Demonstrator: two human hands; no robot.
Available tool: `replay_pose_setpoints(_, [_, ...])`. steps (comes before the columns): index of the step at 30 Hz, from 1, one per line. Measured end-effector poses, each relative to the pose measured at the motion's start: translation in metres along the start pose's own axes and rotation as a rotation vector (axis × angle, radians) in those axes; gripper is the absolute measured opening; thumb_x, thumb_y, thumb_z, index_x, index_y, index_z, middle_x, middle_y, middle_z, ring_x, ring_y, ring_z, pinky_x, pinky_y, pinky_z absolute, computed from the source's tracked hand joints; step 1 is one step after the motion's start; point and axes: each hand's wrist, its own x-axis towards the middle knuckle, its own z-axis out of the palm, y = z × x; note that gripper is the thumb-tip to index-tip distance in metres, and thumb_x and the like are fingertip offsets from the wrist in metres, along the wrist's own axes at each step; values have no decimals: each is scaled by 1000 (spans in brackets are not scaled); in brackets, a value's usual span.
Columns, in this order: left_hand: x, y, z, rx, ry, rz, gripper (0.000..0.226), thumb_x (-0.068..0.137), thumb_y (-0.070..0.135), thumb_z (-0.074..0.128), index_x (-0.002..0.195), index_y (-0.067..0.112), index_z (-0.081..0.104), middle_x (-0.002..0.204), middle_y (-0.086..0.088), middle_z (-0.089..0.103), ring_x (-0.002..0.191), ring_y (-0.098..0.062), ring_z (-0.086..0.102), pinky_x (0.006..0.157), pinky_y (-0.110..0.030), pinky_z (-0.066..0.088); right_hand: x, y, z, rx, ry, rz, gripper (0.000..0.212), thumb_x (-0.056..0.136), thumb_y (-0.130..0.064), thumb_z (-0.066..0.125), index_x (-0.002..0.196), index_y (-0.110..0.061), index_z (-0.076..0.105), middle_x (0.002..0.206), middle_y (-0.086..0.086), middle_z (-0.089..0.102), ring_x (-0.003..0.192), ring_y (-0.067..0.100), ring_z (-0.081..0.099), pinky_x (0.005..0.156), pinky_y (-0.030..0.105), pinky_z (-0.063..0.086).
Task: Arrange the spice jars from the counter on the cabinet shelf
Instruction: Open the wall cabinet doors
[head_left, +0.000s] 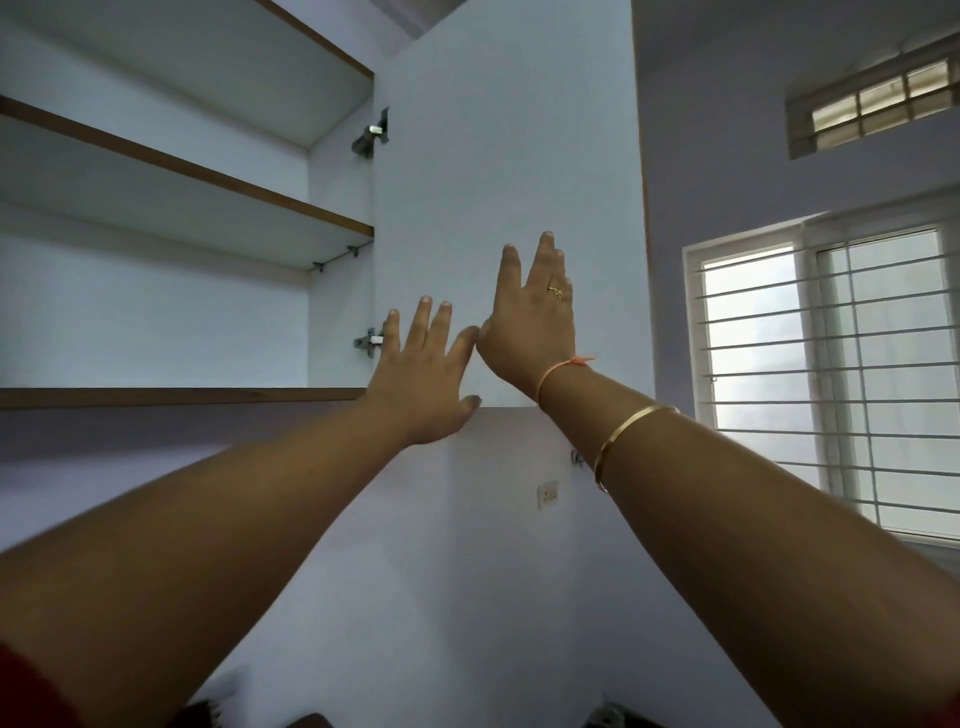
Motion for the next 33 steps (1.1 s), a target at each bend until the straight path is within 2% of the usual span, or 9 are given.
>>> replay_pose_setpoints(10, [-67,-125,-21,153,-20,-92,79,89,49,47,149,21,5,157,-16,-3,144,-35,-11,113,-55,-6,-15,-122,13,143,-85,-72,72,89,-18,48,150,-8,11,156,26,-9,145,40,-2,119,46,13])
replay_pose_setpoints(20, [-130,-232,-40,315,-53,-201,80,89,46,47,149,17,3,157,-17,-3,144,-37,-10,114,-53,-5,-24,-228,38,319,-123,-79,67,87,-12,47,147,-7,19,156,26,-2,145,39,6,117,44,20])
replay_pose_setpoints(23, [-149,-258,-41,347,-64,-257,83,90,45,47,149,14,-2,157,-19,-3,144,-36,-9,115,-51,-4,-27,-253,48,398,-180,-91,63,88,-13,47,146,-7,21,154,27,8,142,41,15,112,44,25])
replay_pose_setpoints(27, [-172,-290,-40,392,-86,-331,88,88,53,43,149,11,-4,156,-20,-3,144,-36,-8,116,-49,-3,-26,-285,66,509,-204,-165,55,92,-19,45,143,-6,27,142,21,33,128,40,35,97,43,38])
replay_pose_setpoints(30, [-182,-311,-38,412,-84,-363,93,86,60,43,149,8,-2,156,-20,-1,144,-35,-6,116,-47,-4,-20,-308,80,600,-231,-185,52,94,-24,44,141,-7,30,137,20,39,124,39,40,92,42,40])
replay_pose_setpoints(33, [-187,-325,-35,428,-73,-386,99,82,66,43,149,8,-1,156,-20,-1,144,-35,-7,116,-48,-3,-13,-329,94,728,-265,-162,50,96,-29,43,139,-7,32,136,19,41,123,38,42,93,42,40])
